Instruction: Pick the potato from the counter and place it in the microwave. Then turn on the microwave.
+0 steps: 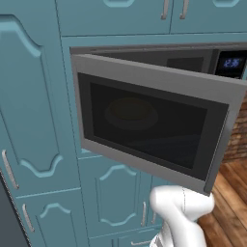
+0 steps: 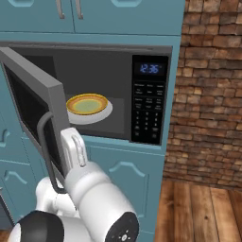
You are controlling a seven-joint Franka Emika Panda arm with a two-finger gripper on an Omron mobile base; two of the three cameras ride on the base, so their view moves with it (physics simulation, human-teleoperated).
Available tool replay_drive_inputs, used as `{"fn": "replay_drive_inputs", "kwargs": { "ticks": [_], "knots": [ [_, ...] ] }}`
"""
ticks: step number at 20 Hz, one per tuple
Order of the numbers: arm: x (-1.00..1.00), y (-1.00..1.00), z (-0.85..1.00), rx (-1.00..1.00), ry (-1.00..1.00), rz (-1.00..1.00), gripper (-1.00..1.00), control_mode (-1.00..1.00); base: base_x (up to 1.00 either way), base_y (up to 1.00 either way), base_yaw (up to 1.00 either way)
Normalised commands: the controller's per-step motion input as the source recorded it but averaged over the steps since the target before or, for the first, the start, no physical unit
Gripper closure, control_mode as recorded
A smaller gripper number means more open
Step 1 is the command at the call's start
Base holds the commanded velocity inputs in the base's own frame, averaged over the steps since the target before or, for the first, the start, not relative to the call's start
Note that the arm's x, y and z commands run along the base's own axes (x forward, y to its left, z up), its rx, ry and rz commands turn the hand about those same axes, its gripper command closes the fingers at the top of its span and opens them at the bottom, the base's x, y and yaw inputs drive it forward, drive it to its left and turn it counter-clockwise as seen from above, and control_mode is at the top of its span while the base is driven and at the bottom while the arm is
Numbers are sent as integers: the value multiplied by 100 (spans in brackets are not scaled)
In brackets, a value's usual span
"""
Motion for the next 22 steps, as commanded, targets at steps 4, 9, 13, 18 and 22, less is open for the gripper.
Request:
{"fn": "replay_drive_inputs", "kwargs": {
  "ticks": [4, 9, 13, 18, 22],
  "knots": [
    [29, -3, -13, 1, 0, 0, -100, -100, 0, 0, 0],
    [35, 0, -13, 4, 0, 0, -100, -100, 0, 0, 0],
    [36, 3, -14, 8, 0, 0, -100, -100, 0, 0, 0],
    [39, 5, -14, 8, 3, 0, -100, -100, 0, 0, 0],
    [38, 2, -16, 5, 3, 0, -100, -100, 0, 0, 0]
  ]
}}
